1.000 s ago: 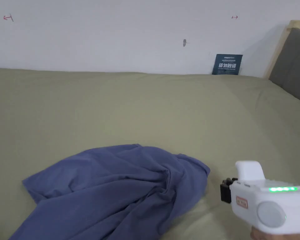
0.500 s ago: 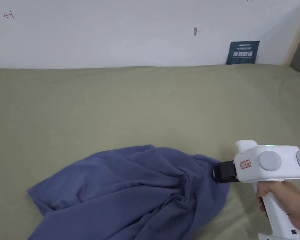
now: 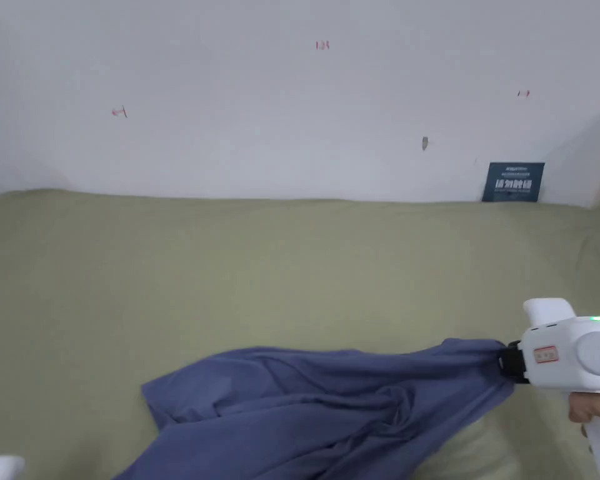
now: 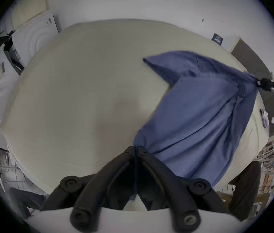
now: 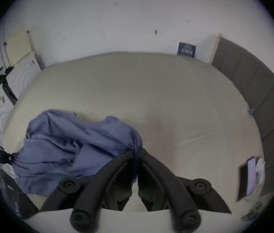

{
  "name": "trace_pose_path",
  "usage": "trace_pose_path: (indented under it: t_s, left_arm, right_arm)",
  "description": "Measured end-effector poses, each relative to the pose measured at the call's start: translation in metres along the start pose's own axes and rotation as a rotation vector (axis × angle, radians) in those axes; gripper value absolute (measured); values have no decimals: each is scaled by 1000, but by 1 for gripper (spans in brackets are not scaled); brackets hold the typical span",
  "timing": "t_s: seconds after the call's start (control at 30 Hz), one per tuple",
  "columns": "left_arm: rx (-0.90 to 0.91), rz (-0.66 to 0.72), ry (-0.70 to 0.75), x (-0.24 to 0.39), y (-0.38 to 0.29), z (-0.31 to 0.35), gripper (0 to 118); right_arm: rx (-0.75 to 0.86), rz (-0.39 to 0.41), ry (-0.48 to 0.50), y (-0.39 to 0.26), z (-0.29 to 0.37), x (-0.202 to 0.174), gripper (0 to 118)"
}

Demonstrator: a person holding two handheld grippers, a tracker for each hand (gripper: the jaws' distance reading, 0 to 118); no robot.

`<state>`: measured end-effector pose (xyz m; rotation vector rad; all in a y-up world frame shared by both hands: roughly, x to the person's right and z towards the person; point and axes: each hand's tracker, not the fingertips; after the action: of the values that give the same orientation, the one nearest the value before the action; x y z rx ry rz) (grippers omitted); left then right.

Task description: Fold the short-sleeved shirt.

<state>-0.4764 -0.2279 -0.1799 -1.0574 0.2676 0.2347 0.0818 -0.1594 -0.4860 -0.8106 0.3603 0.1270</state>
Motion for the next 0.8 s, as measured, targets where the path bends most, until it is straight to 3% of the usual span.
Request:
trace_pose_path:
  t_s: [0.43,0.8]
  left_arm:
    - [414,-57,4,15,111,197,2]
    - [550,-81,32,65,198,245,2]
  right_arm:
    - [291,-33,-95,19,206,52,6]
    - [434,-64,-198,62,268,67,6]
